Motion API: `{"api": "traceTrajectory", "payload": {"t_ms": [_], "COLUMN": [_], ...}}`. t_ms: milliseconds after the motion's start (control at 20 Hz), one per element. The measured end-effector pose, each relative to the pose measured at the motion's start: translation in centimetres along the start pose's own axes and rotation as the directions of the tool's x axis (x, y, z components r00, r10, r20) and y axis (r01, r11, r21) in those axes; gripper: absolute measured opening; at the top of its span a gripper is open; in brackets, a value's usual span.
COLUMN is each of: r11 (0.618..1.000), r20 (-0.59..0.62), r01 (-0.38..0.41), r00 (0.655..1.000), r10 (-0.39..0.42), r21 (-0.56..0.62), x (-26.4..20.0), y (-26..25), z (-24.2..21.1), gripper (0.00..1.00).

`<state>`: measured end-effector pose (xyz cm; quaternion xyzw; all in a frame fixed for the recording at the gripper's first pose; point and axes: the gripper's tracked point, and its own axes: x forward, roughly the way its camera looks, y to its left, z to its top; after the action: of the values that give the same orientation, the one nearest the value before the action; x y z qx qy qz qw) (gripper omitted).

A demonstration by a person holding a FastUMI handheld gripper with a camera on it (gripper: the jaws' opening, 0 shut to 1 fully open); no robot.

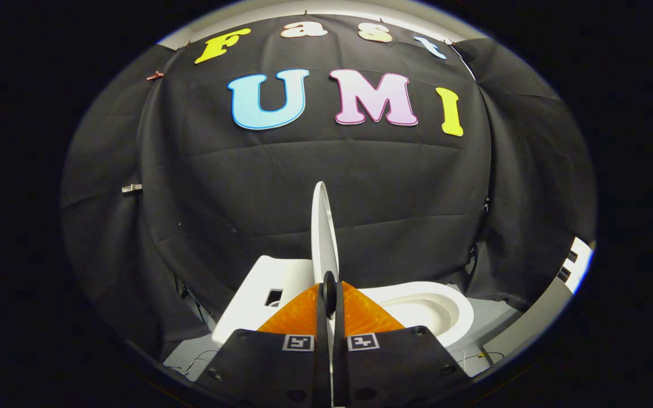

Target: Open the toilet lid.

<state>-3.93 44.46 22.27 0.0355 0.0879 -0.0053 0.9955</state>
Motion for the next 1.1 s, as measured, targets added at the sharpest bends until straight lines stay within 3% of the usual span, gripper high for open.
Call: {"api": "traceTrajectory", "payload": {"t_ms": [450,850,1100], "r11": [0.997,0.996,0.998], "r20": [0.02,0.028,-0.011], "r01": [-0.006,-0.001,-0.054], "r00": [1.0,1.0,0.998], "r10": [0.007,0.004,0.054], "r21": [-0.073,-0.089,-0.031], "x": [0.5,0.5,0.6], "y": [5.7,6.4,6.9], "z": [-1.3,-1.4,-1.8], "gripper": [0.07,0.07,0.16]}}
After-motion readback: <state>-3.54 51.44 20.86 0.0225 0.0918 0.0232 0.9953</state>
